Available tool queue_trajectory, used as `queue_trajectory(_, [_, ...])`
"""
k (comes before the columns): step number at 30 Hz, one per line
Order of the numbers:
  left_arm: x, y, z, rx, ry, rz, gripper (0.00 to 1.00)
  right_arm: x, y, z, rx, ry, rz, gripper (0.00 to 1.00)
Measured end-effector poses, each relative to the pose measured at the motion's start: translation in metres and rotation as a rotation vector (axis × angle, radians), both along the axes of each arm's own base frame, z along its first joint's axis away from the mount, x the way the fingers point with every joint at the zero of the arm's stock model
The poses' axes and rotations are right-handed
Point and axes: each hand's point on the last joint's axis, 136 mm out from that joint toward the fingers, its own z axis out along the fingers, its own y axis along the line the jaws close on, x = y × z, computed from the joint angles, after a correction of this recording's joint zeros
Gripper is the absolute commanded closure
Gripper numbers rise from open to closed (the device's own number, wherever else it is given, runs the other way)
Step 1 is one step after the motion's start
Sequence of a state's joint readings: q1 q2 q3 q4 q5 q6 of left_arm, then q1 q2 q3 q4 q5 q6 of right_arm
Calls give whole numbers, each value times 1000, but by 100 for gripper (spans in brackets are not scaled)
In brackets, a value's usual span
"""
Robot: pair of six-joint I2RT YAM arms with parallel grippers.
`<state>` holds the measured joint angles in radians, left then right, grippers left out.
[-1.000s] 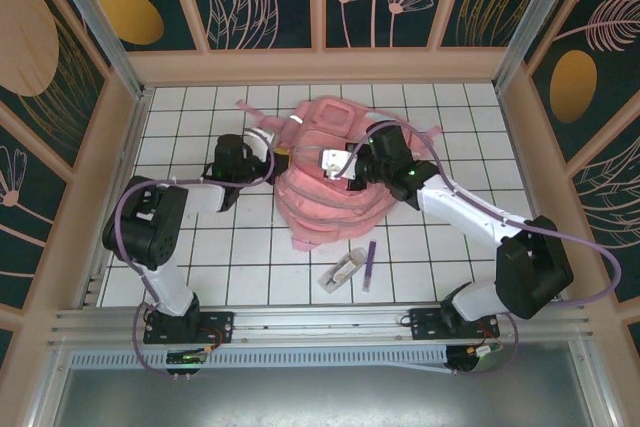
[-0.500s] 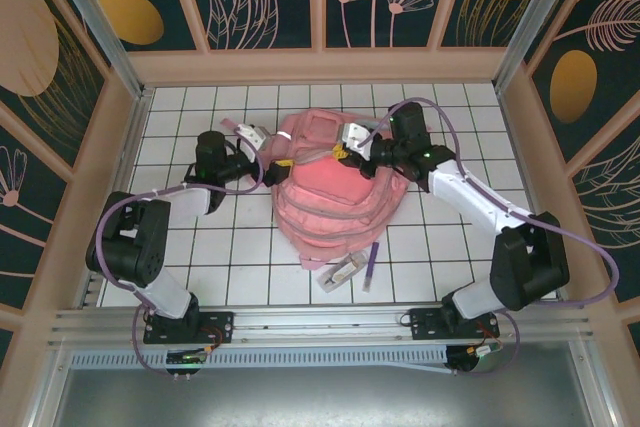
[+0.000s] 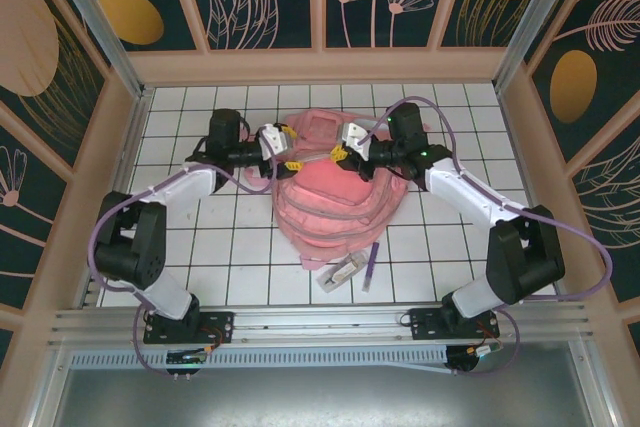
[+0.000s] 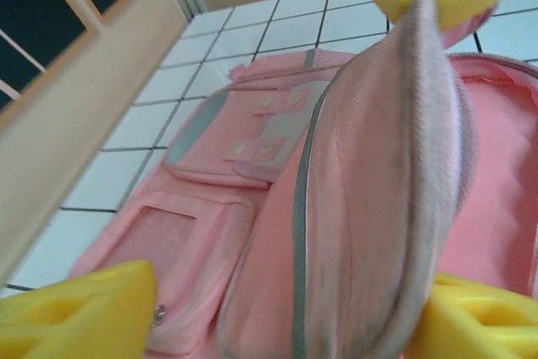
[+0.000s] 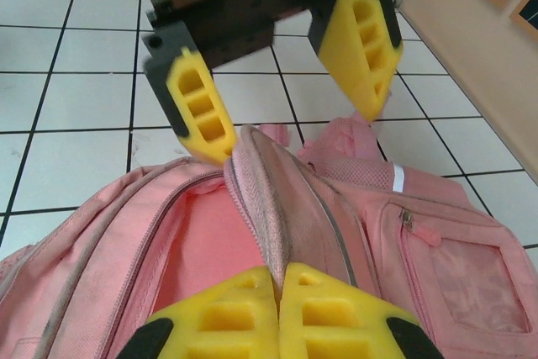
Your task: Pack the student bag
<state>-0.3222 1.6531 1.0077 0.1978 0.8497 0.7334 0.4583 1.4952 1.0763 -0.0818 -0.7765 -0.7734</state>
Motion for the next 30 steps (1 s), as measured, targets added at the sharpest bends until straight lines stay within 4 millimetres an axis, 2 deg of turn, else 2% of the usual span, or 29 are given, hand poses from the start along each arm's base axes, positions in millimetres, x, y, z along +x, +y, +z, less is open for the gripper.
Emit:
queue_trajectory(2, [0,-10,-13,33,18,-20,63,0,3,0,-3,-7,-4,98])
queue_trajectory(3, [0,-14,-19,52,21,-30,75,1,4,-1,-5,-17,-8,91])
queue_trajectory(4, [0,-17,-26,70,25,-37,85,1,5,-2,-13,-23,-13,79])
queue_trajectory(6, [3,-18,-34,100,22,-19,100,2,7,-5,-29,-46,-14,63])
queue_trajectory(8, [8,-16,-36,112,29,16,100,-1,9,-6,-47,-79,5,52])
queue_trajectory(10, [17,-13,-37,129,21,79,100,-10,10,-10,-79,-100,47,34])
queue_trajectory(12, [24,-7,-37,144,17,150,100,-26,10,-13,-122,-134,120,30])
queue_trajectory(14, [31,2,-33,141,22,230,100,-52,16,-13,-143,-151,205,29])
queue_trajectory(16, [40,19,-26,122,31,320,100,-85,25,-12,-162,-171,310,29])
queue_trajectory(18, [49,39,-24,109,55,407,100,-110,31,-19,-180,-173,386,29])
queue_trajectory(21, [59,67,-26,103,81,521,100,-139,27,-51,-254,-118,463,23])
queue_trajectory(24, [52,83,-30,87,99,586,100,-165,11,-94,-375,-38,507,22])
queue_trajectory(27, [41,86,-32,70,123,602,100,-186,-9,-128,-484,61,531,20])
queue_trajectory(30, [28,84,-34,43,134,584,100,-191,-23,-150,-567,135,514,19])
